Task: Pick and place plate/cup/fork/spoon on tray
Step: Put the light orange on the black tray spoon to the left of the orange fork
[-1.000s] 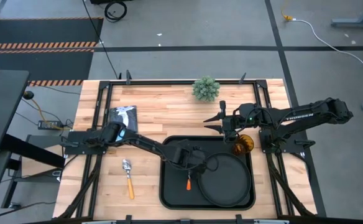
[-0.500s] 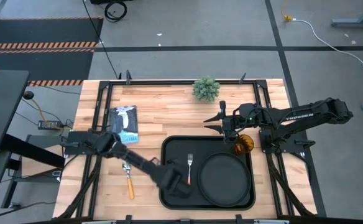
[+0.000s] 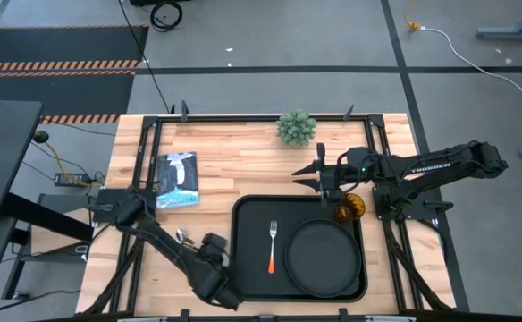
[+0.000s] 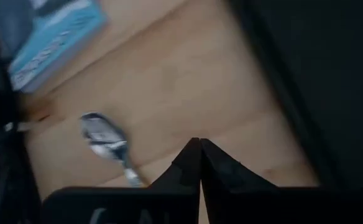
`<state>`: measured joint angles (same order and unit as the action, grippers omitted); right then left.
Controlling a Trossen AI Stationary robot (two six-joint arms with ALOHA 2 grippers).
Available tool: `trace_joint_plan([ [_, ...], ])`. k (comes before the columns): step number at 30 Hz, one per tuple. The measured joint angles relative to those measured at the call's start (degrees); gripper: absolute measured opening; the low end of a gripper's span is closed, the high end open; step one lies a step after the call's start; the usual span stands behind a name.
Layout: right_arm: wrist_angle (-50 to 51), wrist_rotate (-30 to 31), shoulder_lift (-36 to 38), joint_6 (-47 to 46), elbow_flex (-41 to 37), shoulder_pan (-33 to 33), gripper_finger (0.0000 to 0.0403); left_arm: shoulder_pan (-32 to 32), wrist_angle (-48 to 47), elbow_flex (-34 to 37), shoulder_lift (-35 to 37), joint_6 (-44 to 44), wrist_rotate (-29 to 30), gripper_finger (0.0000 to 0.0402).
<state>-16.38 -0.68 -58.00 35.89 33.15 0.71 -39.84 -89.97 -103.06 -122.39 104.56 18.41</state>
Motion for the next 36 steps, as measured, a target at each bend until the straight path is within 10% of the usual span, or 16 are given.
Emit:
trace_joint_plan([
  [15, -2.4, -2.4, 0.0, 0.8, 0.0, 3.3, 0.0093, -1.6, 14.0, 18.5, 10.7, 20.9, -8.5, 0.0060],
  [25, -2.4, -3.9, 0.0, -0.3, 0.0, 3.3, 0.0093, -1.2, 22.0, 21.0, 10.5, 17.9, -8.9, 0.0162],
  [36, -1.6, -3.9, 0.0, -0.3, 0.0, 3.3, 0.0093, -0.2, 18.0, 21.0, 10.5, 11.8, -7.8, 0.0137],
])
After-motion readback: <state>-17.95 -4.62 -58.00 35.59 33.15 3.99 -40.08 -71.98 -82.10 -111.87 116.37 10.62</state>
